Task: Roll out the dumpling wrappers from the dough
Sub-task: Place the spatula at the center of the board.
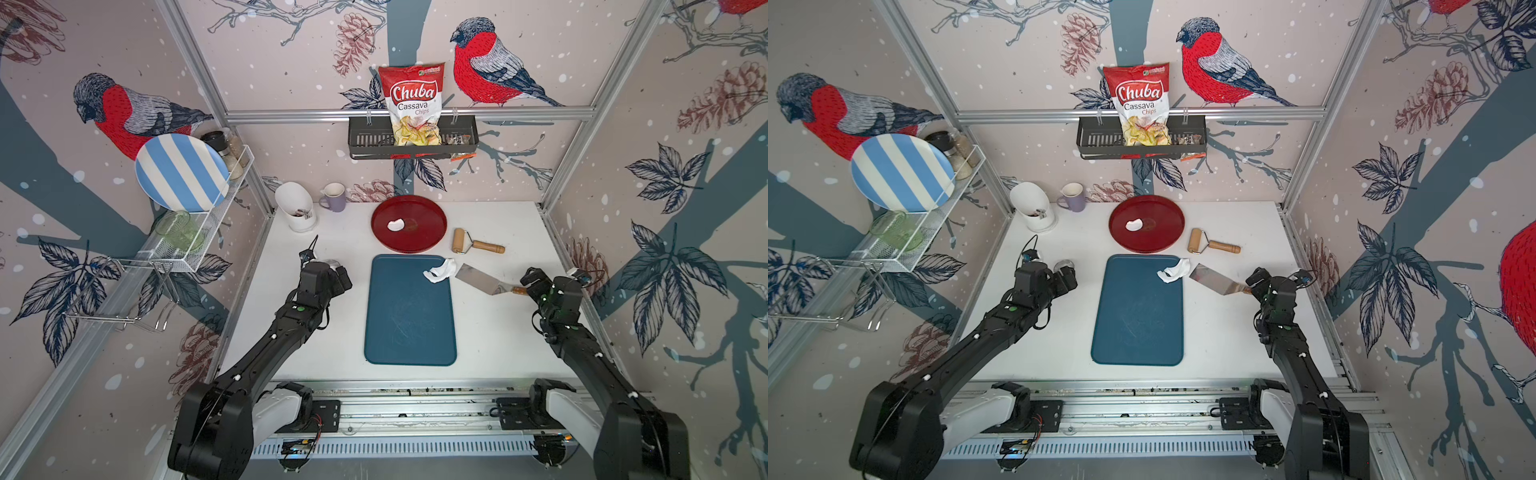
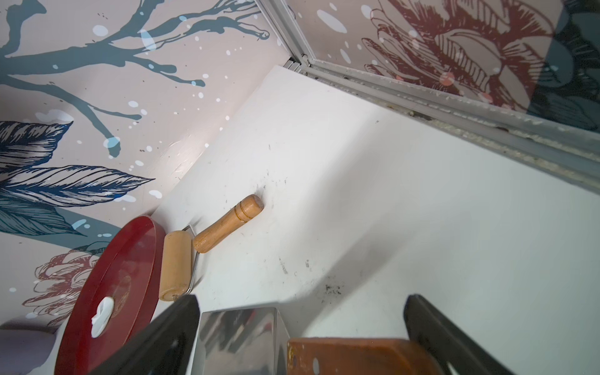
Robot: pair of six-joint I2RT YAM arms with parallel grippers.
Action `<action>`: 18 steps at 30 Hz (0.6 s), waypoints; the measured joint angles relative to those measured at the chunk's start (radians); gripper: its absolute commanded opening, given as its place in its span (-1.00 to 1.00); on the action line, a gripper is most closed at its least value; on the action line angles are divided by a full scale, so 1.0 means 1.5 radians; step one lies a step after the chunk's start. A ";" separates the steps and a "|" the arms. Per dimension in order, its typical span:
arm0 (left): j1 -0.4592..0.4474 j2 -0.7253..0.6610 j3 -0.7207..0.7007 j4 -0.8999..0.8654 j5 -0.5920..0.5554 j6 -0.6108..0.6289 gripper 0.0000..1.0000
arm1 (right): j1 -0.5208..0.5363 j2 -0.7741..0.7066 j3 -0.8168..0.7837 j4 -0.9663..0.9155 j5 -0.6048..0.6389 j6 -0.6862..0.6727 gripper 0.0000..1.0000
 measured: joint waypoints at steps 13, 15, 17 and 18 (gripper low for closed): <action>0.000 -0.108 -0.102 0.082 -0.076 0.037 0.92 | -0.003 -0.143 -0.017 -0.034 0.084 -0.038 1.00; 0.000 -0.115 -0.115 0.103 -0.081 0.047 0.92 | -0.001 -0.177 -0.038 -0.015 0.048 -0.054 1.00; 0.000 -0.119 -0.125 0.122 -0.086 0.060 0.92 | 0.011 -0.192 -0.054 0.012 0.005 -0.069 1.00; 0.000 -0.121 -0.130 0.131 -0.089 0.065 0.91 | 0.023 -0.192 -0.057 0.024 -0.014 -0.075 1.00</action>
